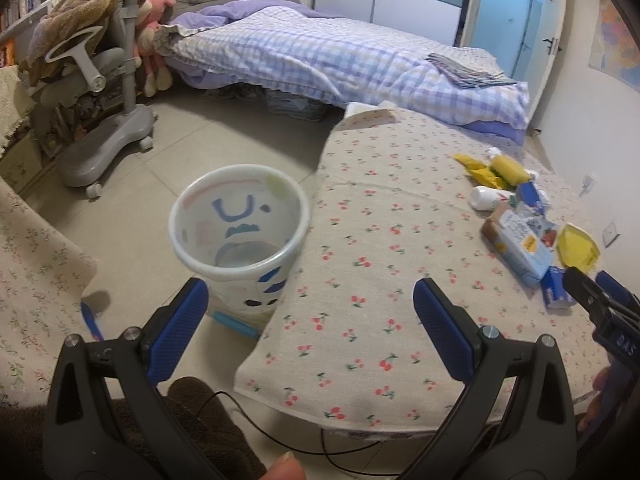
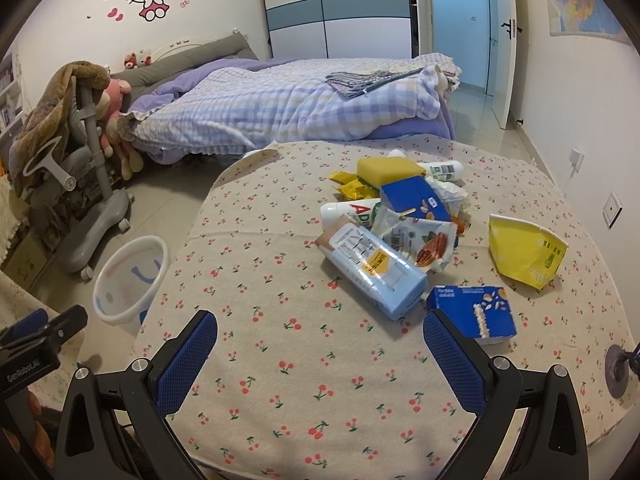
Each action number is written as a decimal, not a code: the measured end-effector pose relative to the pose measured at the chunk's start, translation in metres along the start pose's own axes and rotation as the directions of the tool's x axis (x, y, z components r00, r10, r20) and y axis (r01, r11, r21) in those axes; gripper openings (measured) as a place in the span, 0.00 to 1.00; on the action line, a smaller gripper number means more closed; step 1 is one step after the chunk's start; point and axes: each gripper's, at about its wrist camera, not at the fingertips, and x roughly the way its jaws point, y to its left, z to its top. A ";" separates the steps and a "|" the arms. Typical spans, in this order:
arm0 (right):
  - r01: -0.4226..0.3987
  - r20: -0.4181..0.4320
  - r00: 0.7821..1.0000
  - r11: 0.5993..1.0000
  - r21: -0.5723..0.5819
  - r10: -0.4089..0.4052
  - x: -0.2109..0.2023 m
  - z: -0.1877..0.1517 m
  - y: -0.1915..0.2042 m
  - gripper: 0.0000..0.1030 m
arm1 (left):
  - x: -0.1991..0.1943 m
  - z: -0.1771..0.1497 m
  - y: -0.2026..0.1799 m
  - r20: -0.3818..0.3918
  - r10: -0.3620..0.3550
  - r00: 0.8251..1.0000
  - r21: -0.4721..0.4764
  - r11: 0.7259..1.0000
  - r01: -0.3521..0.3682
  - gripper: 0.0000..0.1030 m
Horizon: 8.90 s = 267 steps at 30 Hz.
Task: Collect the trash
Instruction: 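Grasp the blue cracker box with the right tool while the left tool grasps the light blue milk carton, then carry both items over the white bin and open both tools to drop them, then grasp the white nut snack wrapper with the right tool, then grasp the white ADD yogurt bottle with the left tool while the right tool holds the wrapper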
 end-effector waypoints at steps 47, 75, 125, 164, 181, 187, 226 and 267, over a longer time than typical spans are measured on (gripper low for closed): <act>0.074 -0.532 0.844 0.968 0.238 0.066 0.112 0.012 -0.202 0.92 | 0.121 0.059 -0.166 -0.434 -0.336 0.836 0.039 0.920 0.390 0.99; 0.122 -0.484 0.873 0.936 0.329 0.056 0.097 0.016 -0.243 0.93 | 0.150 0.036 -0.216 -0.471 -0.307 0.827 0.041 0.929 0.368 0.64; -0.265 -0.475 0.830 0.956 0.127 0.293 0.166 0.095 0.123 0.93 | 0.116 0.078 0.131 -0.255 0.015 0.967 -0.153 0.987 -0.056 0.92; -0.386 -0.426 0.817 0.917 0.096 0.389 0.199 0.092 0.230 1.00 | 0.098 0.058 0.175 -0.325 0.147 0.934 -0.147 0.968 -0.204 0.96; -0.253 -0.388 0.889 0.967 0.028 0.243 0.151 0.097 0.121 1.00 | 0.099 0.061 0.137 -0.327 0.095 0.940 -0.105 0.985 -0.136 0.96; -0.161 -0.373 0.910 0.984 0.079 0.179 0.144 0.105 0.062 1.00 | 0.099 0.066 0.112 -0.321 0.063 0.945 -0.096 0.990 -0.099 0.96; 0.178 -0.532 0.847 0.946 0.271 -0.007 0.188 0.063 -0.100 1.00 | 0.112 0.066 0.035 -0.356 0.024 0.934 -0.006 1.000 -0.028 0.96; 0.022 -0.376 0.925 0.979 0.202 0.057 0.095 0.057 -0.145 0.37 | 0.146 0.084 -0.169 -0.325 -0.181 0.928 0.268 0.924 0.274 0.96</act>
